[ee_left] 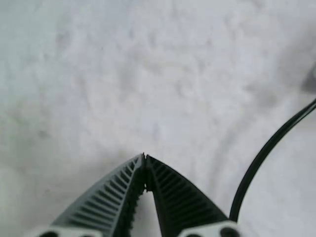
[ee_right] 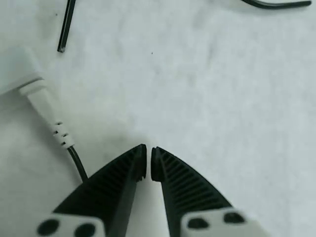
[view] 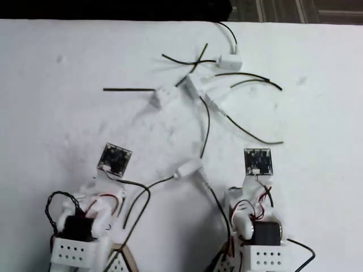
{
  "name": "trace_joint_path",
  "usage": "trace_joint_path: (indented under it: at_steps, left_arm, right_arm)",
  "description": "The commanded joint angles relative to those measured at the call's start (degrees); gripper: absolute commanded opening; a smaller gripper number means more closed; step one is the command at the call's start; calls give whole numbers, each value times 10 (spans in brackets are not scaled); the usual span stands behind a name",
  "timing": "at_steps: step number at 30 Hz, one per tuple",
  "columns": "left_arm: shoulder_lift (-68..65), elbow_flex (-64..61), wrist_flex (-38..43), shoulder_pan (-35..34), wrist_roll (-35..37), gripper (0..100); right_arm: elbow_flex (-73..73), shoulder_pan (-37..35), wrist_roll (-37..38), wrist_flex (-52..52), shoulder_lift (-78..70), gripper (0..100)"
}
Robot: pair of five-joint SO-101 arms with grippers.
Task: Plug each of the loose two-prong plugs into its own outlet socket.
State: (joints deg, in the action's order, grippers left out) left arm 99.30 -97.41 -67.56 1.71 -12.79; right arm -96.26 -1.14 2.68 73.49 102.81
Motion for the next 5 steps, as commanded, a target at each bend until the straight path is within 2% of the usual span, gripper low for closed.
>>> trace_joint_path:
  at_steps: [1,5]
  left_arm:
    - [4,1,-3,-4,-7,24]
    - [4,1,-3,-4,-7,24]
  right_arm:
    - [-6,3,-3,-10,1,20]
    - [-6,3,-3,-10,1,20]
